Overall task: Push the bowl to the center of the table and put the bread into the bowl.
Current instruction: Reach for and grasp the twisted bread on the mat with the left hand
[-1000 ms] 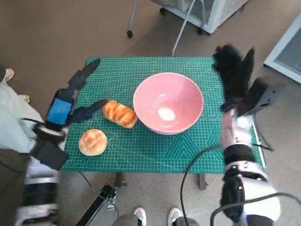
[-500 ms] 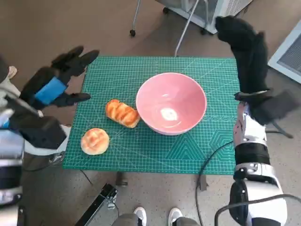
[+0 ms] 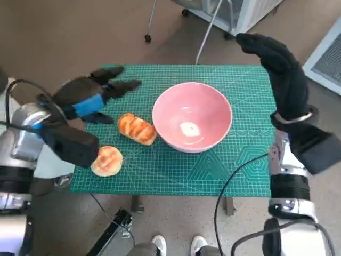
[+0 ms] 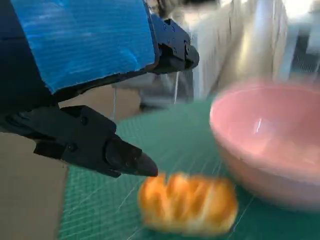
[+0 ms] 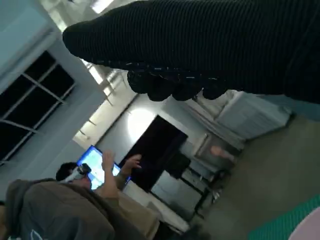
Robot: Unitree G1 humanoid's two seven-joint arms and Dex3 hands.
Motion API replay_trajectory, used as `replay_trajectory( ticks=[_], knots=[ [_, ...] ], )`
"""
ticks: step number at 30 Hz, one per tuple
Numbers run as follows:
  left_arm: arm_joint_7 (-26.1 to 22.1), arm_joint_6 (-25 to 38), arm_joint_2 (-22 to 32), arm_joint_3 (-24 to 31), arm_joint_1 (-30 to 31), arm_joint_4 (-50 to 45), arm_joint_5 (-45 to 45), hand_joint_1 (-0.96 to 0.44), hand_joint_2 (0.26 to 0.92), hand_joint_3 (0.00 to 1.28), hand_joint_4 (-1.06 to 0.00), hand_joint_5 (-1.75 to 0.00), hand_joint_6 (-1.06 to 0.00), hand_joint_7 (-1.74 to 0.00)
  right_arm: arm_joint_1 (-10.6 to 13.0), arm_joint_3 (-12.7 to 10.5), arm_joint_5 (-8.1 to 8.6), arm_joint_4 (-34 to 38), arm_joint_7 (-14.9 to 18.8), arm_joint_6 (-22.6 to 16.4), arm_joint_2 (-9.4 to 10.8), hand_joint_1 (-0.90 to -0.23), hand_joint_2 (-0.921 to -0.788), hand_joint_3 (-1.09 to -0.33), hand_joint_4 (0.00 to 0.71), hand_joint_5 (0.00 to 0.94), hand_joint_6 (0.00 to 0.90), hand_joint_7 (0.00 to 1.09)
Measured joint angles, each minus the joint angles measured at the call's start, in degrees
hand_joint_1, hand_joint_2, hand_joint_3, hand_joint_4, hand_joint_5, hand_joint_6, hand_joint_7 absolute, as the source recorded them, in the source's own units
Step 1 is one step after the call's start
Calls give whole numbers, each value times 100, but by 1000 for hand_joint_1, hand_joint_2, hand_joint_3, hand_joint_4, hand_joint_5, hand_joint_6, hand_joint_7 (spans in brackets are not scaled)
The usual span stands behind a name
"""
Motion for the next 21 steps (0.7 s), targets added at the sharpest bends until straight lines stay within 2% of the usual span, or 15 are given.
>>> replay_trajectory(
  ticks=[9,21],
  knots=[
    [297,-197,-122,-841,-536,649,1076,-162,756,4,-216,-10,-357,-79,110,50,-6,-129,-46,6,-48,-653,-921,-786,220,16,-1,585],
    [287,-23,-415,-943,-578,932,1030,-146,762,4,-230,-9,-361,-76,239,111,-3,-425,-76,54,-52,-647,-921,-787,219,15,-1,583]
  ],
)
